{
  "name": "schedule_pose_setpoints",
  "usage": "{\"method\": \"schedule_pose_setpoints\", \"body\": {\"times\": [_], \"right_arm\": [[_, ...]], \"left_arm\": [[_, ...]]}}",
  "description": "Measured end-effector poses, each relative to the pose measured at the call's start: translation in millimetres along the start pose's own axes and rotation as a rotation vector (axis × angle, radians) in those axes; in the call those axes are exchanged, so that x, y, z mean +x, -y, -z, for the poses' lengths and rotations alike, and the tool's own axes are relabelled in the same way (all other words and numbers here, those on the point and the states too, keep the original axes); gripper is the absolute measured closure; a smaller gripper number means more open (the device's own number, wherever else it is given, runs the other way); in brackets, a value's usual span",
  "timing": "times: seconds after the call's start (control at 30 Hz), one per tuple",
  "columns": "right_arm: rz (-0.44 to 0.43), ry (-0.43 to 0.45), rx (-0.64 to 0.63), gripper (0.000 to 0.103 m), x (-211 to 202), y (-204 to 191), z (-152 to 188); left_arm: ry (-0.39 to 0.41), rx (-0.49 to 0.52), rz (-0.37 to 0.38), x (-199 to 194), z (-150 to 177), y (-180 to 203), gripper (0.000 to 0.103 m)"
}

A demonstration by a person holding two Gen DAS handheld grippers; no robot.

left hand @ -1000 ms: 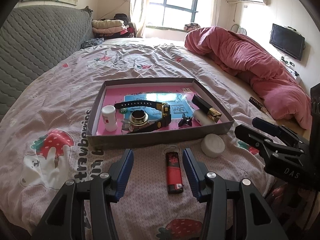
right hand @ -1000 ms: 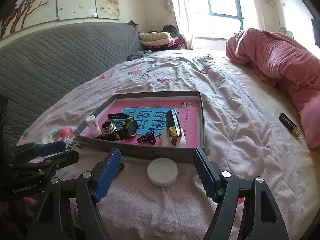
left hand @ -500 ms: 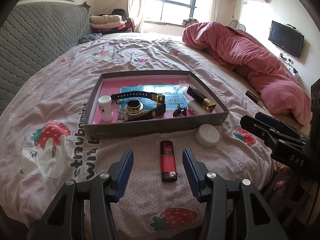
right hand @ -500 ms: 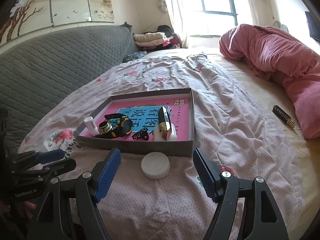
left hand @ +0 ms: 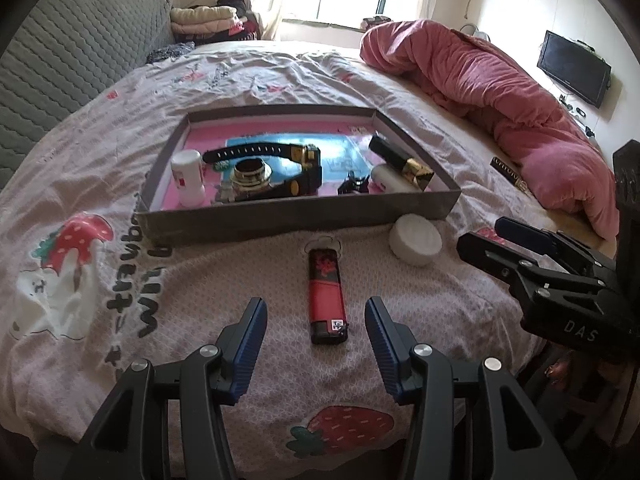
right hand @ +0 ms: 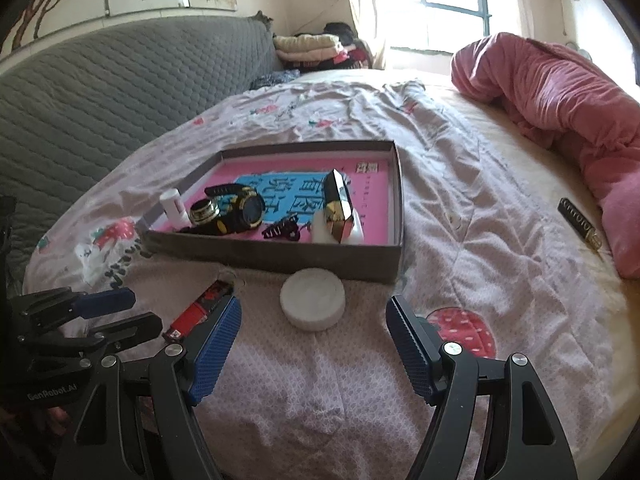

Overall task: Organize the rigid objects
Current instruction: 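Move the left gripper to the red lighter while the right moves to the white round cap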

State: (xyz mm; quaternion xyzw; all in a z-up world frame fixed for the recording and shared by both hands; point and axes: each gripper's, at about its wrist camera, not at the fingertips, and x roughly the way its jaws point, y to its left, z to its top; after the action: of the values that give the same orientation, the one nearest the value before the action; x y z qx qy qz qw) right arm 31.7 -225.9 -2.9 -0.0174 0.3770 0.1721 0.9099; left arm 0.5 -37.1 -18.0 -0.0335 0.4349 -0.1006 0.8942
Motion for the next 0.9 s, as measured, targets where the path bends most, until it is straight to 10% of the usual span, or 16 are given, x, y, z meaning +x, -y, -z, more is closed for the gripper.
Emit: {"method": "schedule_pose_setpoints", "body": {"times": [0.9], "right_arm": [[0.012, -0.099, -0.03, 0.027, 44, -1, 2]], "left_arm": [[-0.05, 0.042, -0.001, 49, -2, 3, 0.052]]}}
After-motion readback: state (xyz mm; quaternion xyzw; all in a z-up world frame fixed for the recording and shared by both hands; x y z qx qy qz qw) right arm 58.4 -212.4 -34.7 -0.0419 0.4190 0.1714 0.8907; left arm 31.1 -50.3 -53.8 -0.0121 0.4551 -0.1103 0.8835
